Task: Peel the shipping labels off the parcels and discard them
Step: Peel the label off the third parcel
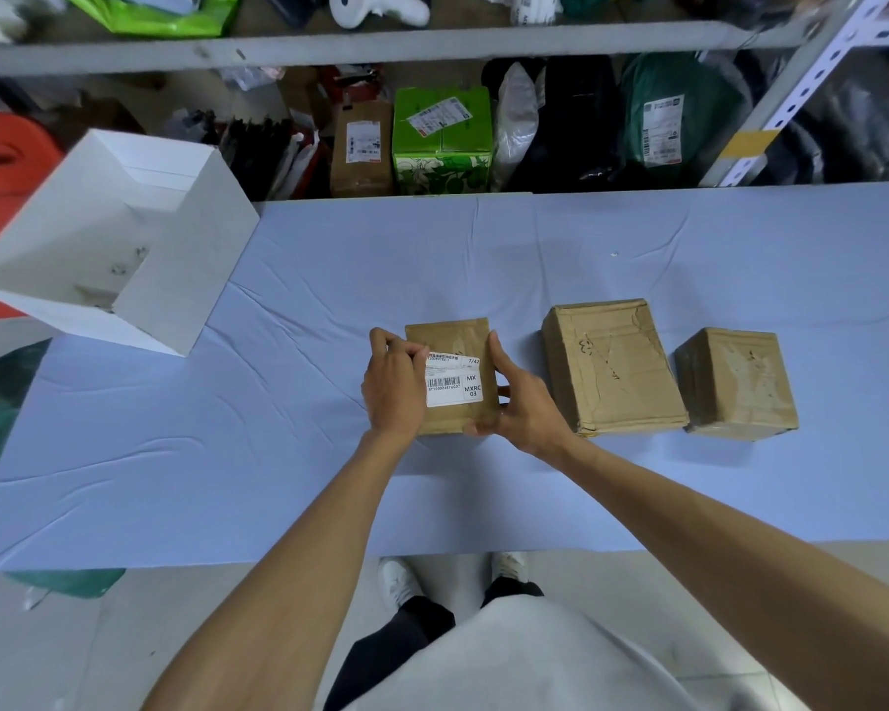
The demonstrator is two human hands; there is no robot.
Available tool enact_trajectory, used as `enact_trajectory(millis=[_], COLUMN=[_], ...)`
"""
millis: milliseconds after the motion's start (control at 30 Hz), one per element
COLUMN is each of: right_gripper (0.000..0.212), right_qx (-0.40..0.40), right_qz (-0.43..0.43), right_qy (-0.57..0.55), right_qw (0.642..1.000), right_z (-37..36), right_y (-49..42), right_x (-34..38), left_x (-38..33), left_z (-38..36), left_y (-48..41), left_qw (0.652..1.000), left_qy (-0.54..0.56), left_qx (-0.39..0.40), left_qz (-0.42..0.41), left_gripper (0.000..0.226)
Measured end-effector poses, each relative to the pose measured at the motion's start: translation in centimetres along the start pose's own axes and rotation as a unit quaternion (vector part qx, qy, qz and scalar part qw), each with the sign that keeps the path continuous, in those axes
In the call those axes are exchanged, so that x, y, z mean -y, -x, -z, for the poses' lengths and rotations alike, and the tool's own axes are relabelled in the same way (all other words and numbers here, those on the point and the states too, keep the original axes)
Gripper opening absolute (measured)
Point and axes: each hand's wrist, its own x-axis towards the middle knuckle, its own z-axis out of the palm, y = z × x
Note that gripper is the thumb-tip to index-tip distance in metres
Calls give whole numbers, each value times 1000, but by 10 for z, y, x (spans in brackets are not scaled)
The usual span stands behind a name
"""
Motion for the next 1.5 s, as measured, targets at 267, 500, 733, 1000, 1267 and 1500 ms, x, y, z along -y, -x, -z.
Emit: enact_trajectory(millis=[267,500,733,1000,1267,1500], right_gripper=[122,121,121,124,125,126], right_qx=[-1,-4,-2,-10,-8,0], right_qz=[2,1,8,10,9,11], right_qy=[-2,-3,12,17,14,34], right_qw=[1000,1000,1000,1000,1000,999], right_z=[0,0,-1,-3,-2,0], right_y=[-1,-4,-3,1,-1,-3], right_x=[0,-1,-3,-5,-7,-7], left_x=[0,11,17,4,8,7], left_z=[2,4,7,4,7,6], left_y=[1,3,8,8,10,11], left_qw=[999,983,975,982,978,981], left_qy=[40,181,221,186,208,193], left_qx=[11,20,32,1,-1,-5], left_qz=[13,21,5,37,25,11], left_gripper=[22,10,16,9,6,4])
